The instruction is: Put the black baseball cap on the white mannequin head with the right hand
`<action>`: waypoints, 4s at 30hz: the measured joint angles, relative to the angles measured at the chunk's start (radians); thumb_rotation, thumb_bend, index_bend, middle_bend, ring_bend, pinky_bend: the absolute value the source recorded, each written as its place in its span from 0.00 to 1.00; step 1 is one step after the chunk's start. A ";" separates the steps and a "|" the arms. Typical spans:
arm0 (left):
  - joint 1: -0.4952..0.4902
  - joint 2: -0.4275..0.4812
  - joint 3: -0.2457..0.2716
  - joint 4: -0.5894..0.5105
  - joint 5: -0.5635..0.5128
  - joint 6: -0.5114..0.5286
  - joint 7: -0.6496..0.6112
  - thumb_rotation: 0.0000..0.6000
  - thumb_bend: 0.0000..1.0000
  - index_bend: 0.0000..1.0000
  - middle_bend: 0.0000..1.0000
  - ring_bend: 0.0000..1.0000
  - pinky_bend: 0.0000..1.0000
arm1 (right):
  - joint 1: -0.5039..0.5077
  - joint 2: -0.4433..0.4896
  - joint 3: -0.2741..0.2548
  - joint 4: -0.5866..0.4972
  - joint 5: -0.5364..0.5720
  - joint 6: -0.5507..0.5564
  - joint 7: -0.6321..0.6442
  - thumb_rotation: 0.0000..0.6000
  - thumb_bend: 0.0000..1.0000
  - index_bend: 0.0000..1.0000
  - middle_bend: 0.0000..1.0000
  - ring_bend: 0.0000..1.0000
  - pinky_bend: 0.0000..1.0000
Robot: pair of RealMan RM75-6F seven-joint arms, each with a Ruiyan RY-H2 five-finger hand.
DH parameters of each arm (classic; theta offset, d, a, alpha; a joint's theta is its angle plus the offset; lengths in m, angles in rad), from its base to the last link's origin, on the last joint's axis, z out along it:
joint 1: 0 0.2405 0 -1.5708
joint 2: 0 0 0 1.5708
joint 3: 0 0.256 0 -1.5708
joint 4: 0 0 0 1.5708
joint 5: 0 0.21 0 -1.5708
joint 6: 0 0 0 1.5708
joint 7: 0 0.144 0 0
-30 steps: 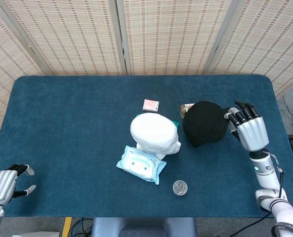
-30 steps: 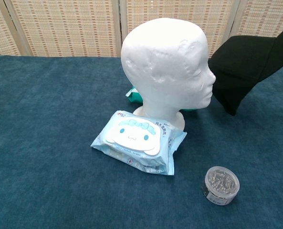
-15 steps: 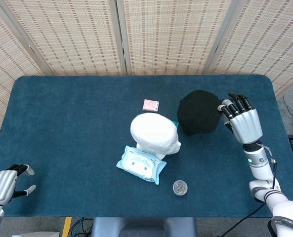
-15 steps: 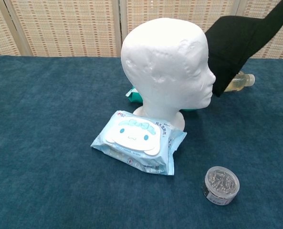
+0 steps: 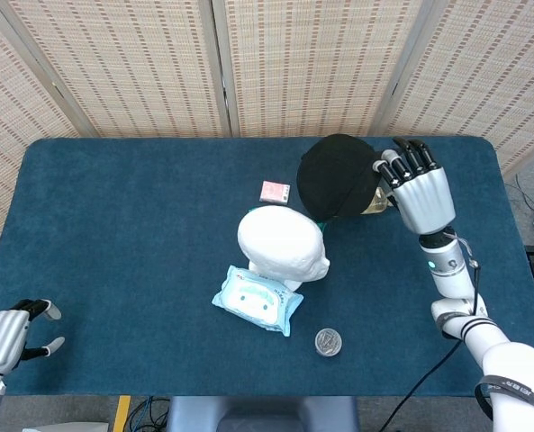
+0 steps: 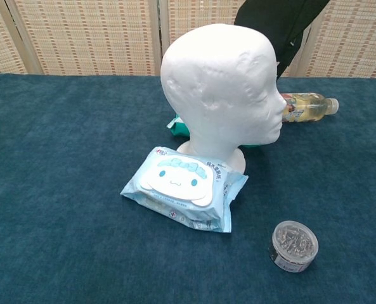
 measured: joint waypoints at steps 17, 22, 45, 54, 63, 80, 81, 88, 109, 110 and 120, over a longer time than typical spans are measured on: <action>-0.002 0.021 0.007 -0.027 0.017 -0.001 -0.010 1.00 0.13 0.50 0.51 0.40 0.68 | 0.162 -0.090 0.057 0.133 0.052 -0.084 0.027 1.00 0.41 0.75 0.52 0.30 0.32; -0.003 0.026 0.006 -0.029 0.016 -0.001 -0.023 1.00 0.13 0.50 0.51 0.40 0.68 | 0.224 -0.136 0.073 0.182 0.072 -0.105 0.044 1.00 0.41 0.75 0.52 0.30 0.32; 0.016 0.059 0.012 -0.055 0.029 0.028 -0.058 1.00 0.13 0.50 0.51 0.40 0.68 | 0.395 -0.308 0.118 0.242 0.150 -0.074 0.182 1.00 0.41 0.75 0.52 0.29 0.32; 0.010 0.052 0.013 -0.053 0.026 0.013 -0.043 1.00 0.13 0.50 0.51 0.40 0.68 | 0.361 -0.307 0.085 0.177 0.121 0.040 0.246 1.00 0.41 0.75 0.52 0.30 0.32; 0.007 0.044 0.017 -0.053 0.027 0.004 -0.025 1.00 0.13 0.50 0.51 0.40 0.68 | 0.283 -0.278 0.038 0.110 0.070 0.158 0.325 1.00 0.41 0.75 0.52 0.29 0.32; 0.008 0.030 0.029 -0.054 0.021 -0.016 0.004 1.00 0.13 0.50 0.51 0.40 0.68 | 0.128 -0.255 0.034 0.113 0.072 0.247 0.497 1.00 0.47 0.75 0.49 0.29 0.30; 0.008 0.029 0.029 -0.054 0.019 -0.018 0.006 1.00 0.13 0.50 0.51 0.40 0.68 | 0.122 -0.259 0.034 0.123 0.073 0.245 0.514 1.00 0.47 0.75 0.49 0.30 0.30; 0.010 0.031 0.030 -0.056 0.013 -0.019 0.009 1.00 0.13 0.50 0.51 0.40 0.68 | 0.109 -0.284 0.023 0.200 0.067 0.237 0.574 1.00 0.47 0.75 0.48 0.29 0.26; 0.008 0.028 0.037 -0.059 0.013 -0.035 0.015 1.00 0.13 0.50 0.51 0.40 0.68 | 0.034 -0.330 0.005 0.269 0.082 0.237 0.693 1.00 0.47 0.75 0.45 0.28 0.23; 0.008 0.028 0.038 -0.058 0.013 -0.035 0.016 1.00 0.13 0.50 0.51 0.40 0.68 | 0.029 -0.331 0.005 0.271 0.084 0.236 0.697 1.00 0.47 0.75 0.45 0.27 0.22; 0.008 0.026 0.040 -0.056 0.013 -0.038 0.017 1.00 0.13 0.50 0.51 0.40 0.68 | -0.016 -0.350 -0.009 0.292 0.089 0.205 0.726 1.00 0.47 0.75 0.43 0.26 0.20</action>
